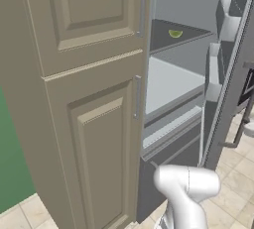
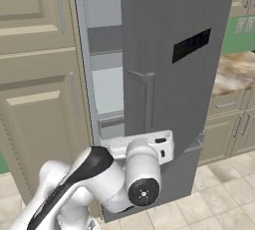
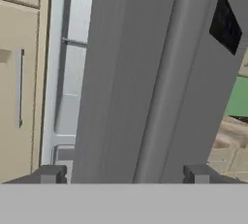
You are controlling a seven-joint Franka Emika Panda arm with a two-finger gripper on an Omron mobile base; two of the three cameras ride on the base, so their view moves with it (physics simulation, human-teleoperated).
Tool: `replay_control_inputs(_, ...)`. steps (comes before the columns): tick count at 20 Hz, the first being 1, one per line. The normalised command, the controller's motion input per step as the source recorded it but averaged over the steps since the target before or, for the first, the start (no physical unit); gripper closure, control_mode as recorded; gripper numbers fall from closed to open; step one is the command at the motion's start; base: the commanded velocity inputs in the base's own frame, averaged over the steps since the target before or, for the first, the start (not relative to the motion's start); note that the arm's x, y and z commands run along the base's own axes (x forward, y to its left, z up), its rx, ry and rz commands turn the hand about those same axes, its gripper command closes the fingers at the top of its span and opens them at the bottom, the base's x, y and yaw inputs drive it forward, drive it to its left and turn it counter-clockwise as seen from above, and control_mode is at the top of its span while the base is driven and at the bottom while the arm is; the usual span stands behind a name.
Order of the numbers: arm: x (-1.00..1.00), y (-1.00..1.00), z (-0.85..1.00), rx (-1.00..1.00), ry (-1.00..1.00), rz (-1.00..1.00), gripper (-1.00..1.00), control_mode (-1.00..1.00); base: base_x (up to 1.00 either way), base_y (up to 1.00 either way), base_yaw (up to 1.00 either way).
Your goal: There is a bowl on the dining counter. Grab a lemon wedge from the fridge and place it in the bowl. Then get the liquor bottle and glass cup from the cabinet and place them next to the bowl.
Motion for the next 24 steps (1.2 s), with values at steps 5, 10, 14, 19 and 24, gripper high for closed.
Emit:
replay_control_inputs(5,-0.93,0.22,0.62,-0.04,-0.29,-0.04,-1.0,-1.0,0.0,0.0,0.0)
replay_control_inputs(10,-0.41,0.61,0.85,-0.13,-0.1,-0.11,-1.0,-1.0,0.0,0.0,0.0)
replay_control_inputs(14,0.0,0.8,0.86,-0.17,0.0,-0.23,-1.0,-1.0,0.0,0.0,0.0)
replay_control_inputs(19,0.1,0.84,0.41,-0.21,0.0,-0.38,-1.0,-1.0,0.0,0.0,0.0)
replay_control_inputs(24,0.37,0.65,0.01,-0.2,0.15,-0.45,-1.0,-1.0,0.0,0.0,0.0)
